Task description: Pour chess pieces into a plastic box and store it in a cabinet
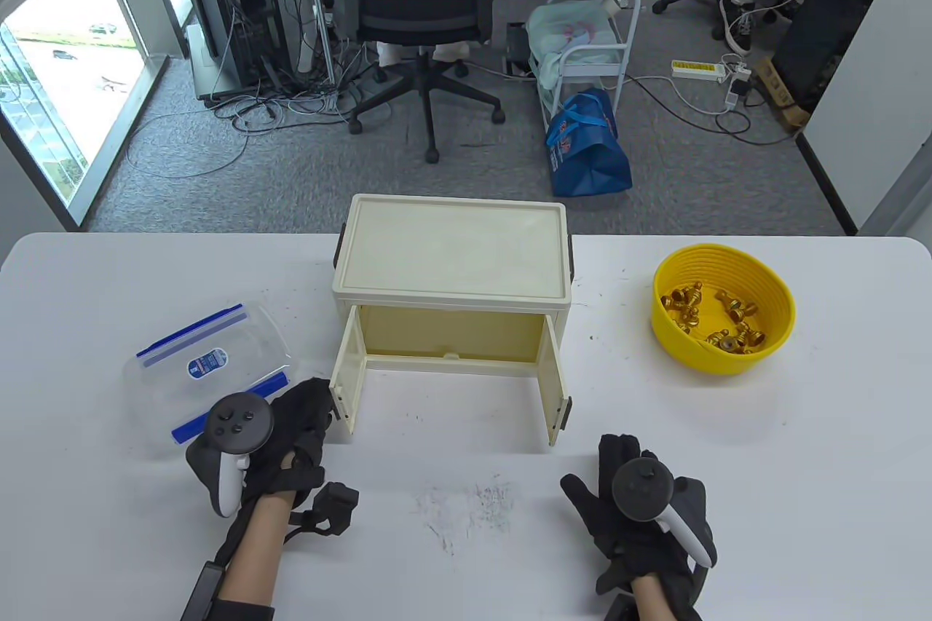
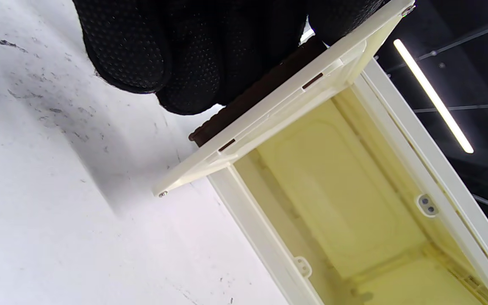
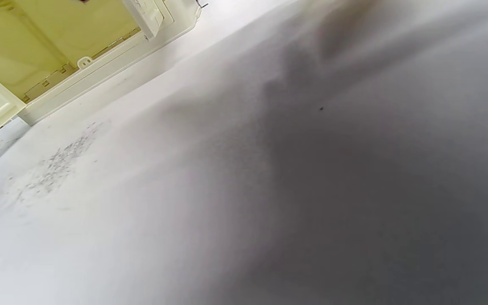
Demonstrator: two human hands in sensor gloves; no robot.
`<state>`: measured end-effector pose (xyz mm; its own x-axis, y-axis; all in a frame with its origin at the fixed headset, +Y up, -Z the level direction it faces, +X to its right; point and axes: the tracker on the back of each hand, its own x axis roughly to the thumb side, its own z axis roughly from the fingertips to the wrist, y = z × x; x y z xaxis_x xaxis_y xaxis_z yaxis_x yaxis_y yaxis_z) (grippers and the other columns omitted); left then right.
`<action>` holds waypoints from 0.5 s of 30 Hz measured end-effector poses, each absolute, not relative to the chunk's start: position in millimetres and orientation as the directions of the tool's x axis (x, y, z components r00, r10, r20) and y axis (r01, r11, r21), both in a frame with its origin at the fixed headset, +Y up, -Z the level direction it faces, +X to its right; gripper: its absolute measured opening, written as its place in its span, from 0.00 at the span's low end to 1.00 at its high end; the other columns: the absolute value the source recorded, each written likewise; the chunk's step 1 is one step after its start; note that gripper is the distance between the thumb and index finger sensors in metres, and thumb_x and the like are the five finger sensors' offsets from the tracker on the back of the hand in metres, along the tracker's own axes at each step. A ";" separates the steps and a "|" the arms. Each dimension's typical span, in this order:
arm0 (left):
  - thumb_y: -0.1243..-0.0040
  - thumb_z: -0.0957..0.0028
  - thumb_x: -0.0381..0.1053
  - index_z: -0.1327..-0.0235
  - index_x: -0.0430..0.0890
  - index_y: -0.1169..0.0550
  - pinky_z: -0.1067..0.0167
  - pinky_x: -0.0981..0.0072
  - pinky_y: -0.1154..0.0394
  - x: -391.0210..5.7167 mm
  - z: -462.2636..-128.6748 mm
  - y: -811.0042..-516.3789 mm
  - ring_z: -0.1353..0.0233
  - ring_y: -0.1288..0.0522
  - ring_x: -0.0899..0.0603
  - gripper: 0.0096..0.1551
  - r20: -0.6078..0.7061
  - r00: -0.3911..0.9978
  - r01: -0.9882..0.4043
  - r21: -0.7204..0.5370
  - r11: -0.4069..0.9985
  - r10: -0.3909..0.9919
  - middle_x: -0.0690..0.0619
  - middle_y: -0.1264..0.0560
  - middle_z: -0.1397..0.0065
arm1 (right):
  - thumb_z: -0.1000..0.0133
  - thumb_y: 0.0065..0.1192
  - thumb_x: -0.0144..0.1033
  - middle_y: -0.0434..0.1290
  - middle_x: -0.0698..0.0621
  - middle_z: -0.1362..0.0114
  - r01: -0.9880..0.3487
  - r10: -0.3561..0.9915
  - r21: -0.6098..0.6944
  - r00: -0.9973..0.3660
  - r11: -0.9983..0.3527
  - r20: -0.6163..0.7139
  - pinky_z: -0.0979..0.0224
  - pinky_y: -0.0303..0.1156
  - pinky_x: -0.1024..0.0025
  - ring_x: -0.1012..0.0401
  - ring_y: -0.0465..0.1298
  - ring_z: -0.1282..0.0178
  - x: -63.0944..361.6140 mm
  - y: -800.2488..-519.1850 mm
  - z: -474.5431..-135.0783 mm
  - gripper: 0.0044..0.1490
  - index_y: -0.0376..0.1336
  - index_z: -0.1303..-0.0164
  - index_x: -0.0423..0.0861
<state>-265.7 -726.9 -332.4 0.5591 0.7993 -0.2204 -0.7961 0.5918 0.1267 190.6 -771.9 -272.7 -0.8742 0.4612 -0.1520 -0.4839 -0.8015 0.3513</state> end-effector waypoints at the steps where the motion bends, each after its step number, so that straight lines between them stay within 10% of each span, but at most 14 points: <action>1: 0.50 0.27 0.58 0.27 0.44 0.22 0.42 0.46 0.19 -267.7 -332.8 -727.3 0.36 0.17 0.36 0.26 -0.225 0.556 -0.799 0.121 0.589 0.800 0.41 0.18 0.32 | 0.38 0.45 0.67 0.34 0.40 0.09 -0.481 0.458 0.351 -0.876 -0.803 -0.152 0.21 0.41 0.30 0.35 0.37 0.13 190.4 -771.9 -272.7 0.56 0.33 0.12 0.47; 15: 0.56 0.26 0.59 0.22 0.40 0.25 0.40 0.44 0.20 -281.5 -329.3 -730.5 0.34 0.19 0.33 0.31 -0.241 0.533 -0.812 0.124 0.570 0.811 0.38 0.20 0.29 | 0.38 0.46 0.66 0.35 0.40 0.09 -0.485 0.468 0.340 -0.873 -0.806 -0.136 0.21 0.41 0.29 0.35 0.38 0.13 190.9 -771.4 -273.5 0.56 0.33 0.12 0.46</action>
